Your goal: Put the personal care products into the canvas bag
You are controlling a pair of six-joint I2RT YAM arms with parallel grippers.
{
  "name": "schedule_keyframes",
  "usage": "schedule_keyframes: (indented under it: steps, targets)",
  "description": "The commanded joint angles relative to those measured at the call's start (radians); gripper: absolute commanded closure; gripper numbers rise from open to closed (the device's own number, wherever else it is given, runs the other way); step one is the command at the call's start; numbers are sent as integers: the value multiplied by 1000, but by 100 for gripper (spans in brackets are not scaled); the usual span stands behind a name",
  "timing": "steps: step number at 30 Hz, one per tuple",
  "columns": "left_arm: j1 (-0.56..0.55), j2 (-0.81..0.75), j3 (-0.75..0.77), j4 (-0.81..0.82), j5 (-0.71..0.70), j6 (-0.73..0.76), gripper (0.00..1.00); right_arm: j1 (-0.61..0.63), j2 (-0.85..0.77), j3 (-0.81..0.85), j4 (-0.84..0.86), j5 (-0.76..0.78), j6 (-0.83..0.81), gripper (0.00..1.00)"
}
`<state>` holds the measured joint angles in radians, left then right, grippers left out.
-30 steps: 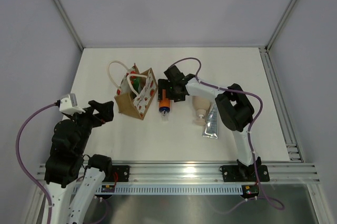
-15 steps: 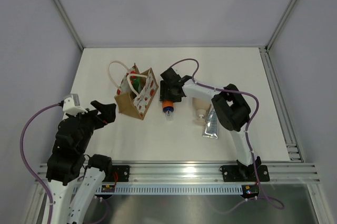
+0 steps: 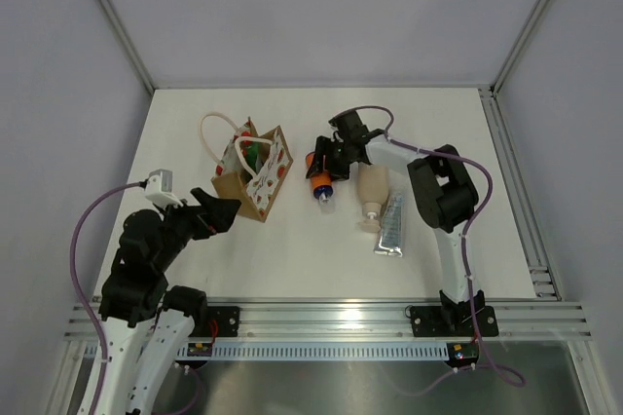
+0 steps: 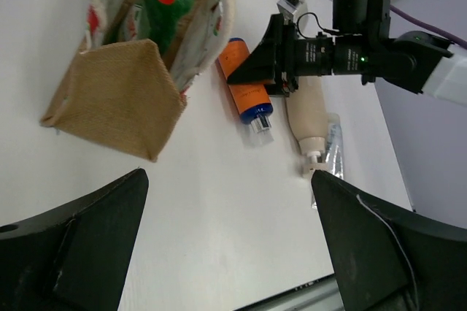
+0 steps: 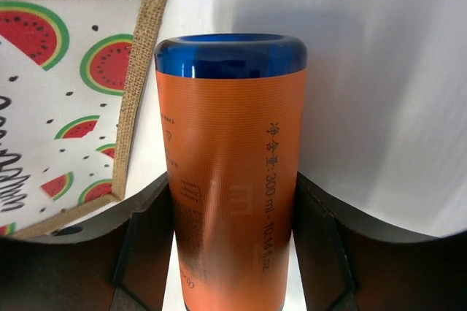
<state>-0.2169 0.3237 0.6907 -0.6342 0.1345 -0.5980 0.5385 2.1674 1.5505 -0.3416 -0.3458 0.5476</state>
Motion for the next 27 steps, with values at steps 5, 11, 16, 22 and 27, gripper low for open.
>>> schedule_keyframes:
  steps: [5, 11, 16, 22, 27]
  targets:
    - [2, 67, 12, 166, 189, -20, 1, -77, -127, -114, 223, -453, 104, 100]
    - [-13, 116, -2, 215, 212, -19, 1, -81, -196, -159, 367, -619, 190, 100]
    - [-107, 184, 21, 222, 134, -6, 1, -109, -230, -202, 463, -683, 332, 100]
    - [-376, 287, 90, 316, -157, 19, 1, -123, -264, -274, 599, -723, 556, 100]
    - [-686, 483, 177, 384, -453, 226, 1, -137, -291, -316, 661, -729, 698, 100]
